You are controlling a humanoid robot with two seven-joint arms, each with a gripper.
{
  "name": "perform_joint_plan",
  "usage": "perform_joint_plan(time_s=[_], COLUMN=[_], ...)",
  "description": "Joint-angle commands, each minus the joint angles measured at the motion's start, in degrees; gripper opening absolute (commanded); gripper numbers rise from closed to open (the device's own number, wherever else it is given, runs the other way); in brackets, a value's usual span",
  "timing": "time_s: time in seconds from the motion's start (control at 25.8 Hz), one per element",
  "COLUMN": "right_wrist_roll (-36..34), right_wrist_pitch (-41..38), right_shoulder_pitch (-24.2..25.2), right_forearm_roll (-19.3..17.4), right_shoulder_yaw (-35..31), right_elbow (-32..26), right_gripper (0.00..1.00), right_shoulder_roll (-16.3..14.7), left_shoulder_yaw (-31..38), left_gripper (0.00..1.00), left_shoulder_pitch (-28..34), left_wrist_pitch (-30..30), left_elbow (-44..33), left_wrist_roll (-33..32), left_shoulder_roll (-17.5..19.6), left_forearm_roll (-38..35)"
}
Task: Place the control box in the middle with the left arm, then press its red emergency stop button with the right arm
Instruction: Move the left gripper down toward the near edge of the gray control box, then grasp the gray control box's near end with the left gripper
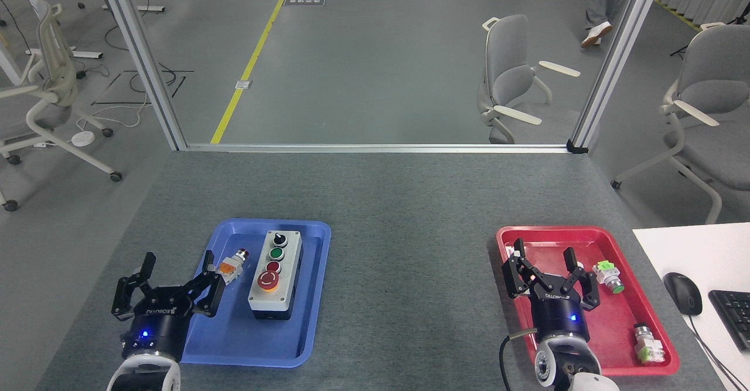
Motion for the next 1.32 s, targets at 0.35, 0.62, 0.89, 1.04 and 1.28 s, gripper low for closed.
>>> perform_joint_plan(time_s=[0.35,0.62,0.89,1.04,1.28], right_wrist_roll=[0.26,0.26,0.08,0.08,0.08], right_wrist_pitch=[-0.06,-0.06,0.03,0.03,-0.15], right_shoulder_pitch=[-0.05,-0.05,0.39,0.56,0.39], right_forearm_roll=[-0.03,-0.03,-0.03,-0.11,-0.11], right_shoulder_yaw=[0.03,0.03,0.12,0.12,0.29], right_elbow=[-0.09,-0.09,-0.09,-0.09,-0.09], right_gripper=[0.99,0.99,0.99,0.99,0.99], right_shoulder_roll=[-0.05,-0.14,-0.05,0.04,-0.23], left_shoulder_yaw=[-1.5,-7.82,-14.15,-13.98,-13.89], left_gripper=[0.99,0.99,0.99,0.99,0.99], left_shoulder_pitch=[7.54,8.95,9.91,8.95,5.34], left_wrist_pitch=[-0.01,3.68,9.4,9.48,9.66], left_elbow=[-8.86,-8.51,-6.13,-0.77,4.94], left_wrist_roll=[-0.13,-0.39,-1.8,-2.77,-3.47], left_shoulder_roll=[-3.71,-4.41,-7.66,-10.65,-13.2], left_forearm_roll=[-0.26,-2.72,-10.9,-14.06,-14.41])
